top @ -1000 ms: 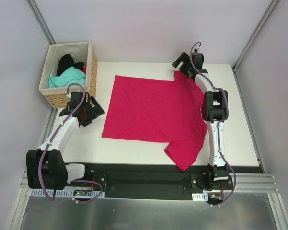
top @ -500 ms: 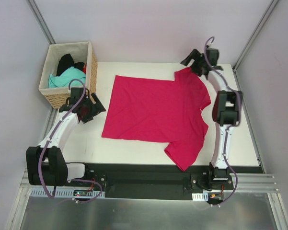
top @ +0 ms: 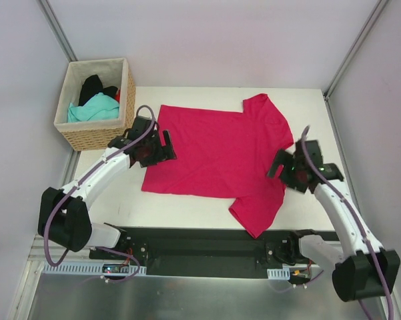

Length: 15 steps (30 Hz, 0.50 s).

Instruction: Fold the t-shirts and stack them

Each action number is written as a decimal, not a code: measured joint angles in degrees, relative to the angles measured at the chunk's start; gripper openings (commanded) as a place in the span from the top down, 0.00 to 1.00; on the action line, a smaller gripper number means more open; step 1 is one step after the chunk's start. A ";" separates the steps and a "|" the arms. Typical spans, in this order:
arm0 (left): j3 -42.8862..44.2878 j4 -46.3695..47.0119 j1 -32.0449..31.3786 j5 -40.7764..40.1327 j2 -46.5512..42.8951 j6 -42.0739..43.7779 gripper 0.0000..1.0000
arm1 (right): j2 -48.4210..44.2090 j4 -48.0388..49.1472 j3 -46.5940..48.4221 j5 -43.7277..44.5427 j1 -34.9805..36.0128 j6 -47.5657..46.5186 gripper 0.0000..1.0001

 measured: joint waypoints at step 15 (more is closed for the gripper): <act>-11.19 -2.40 -1.44 -4.79 -8.96 -9.62 0.26 | 5.03 -4.79 -8.46 6.12 2.71 6.12 0.03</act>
